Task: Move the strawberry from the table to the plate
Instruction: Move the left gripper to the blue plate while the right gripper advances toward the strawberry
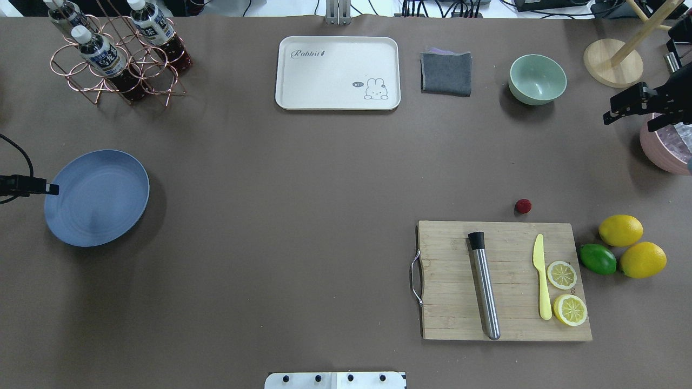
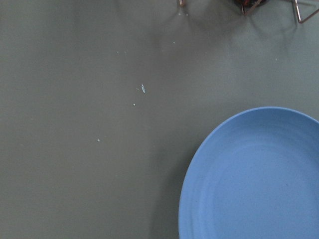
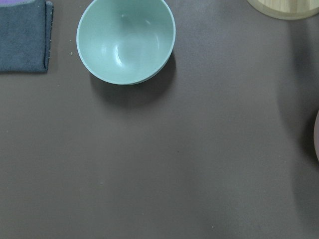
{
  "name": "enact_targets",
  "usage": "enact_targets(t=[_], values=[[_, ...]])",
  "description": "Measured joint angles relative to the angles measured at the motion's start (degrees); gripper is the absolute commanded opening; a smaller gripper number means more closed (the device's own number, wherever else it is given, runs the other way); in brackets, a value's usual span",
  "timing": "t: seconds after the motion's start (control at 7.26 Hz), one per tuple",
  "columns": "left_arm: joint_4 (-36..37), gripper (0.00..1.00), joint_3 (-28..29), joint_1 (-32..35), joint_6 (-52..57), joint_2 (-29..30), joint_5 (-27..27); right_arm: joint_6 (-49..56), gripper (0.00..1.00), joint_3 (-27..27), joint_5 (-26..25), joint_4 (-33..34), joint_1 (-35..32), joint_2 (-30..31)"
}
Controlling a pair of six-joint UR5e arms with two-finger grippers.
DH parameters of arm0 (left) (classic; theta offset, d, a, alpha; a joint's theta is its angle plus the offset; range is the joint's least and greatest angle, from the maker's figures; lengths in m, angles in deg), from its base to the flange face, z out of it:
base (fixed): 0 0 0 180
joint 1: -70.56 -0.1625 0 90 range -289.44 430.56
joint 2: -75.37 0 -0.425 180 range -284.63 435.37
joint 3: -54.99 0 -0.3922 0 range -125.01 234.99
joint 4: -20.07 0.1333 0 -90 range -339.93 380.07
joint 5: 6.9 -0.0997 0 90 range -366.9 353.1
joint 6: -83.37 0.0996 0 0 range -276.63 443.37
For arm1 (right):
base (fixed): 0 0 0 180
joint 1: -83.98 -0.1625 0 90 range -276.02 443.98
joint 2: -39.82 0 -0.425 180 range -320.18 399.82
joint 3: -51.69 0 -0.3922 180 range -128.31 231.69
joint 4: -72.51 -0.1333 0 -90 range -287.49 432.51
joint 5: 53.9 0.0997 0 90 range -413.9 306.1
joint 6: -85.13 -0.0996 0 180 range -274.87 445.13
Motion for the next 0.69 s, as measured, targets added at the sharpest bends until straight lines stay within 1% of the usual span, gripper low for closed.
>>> enact_targets(t=[0.14,0.28,0.41,0.69], values=[[-0.2,0.52,1.9,-0.2,-0.1,1.4,-0.2,-0.1,1.00,0.0,0.0,0.0,0.2,0.1],[-0.3,0.18,3.6,-0.3,0.0,2.6,-0.3,-0.4,1.00,0.0,0.0,0.0,0.3,0.1],[-0.4,0.00,4.5,-0.3,0.1,3.3,-0.3,-1.4,1.00,0.2,0.0,0.0,0.6,0.2],[-0.4,0.00,4.8,-0.3,-0.1,3.9,-0.3,-3.0,1.00,0.4,-0.2,-0.1,1.6,0.1]])
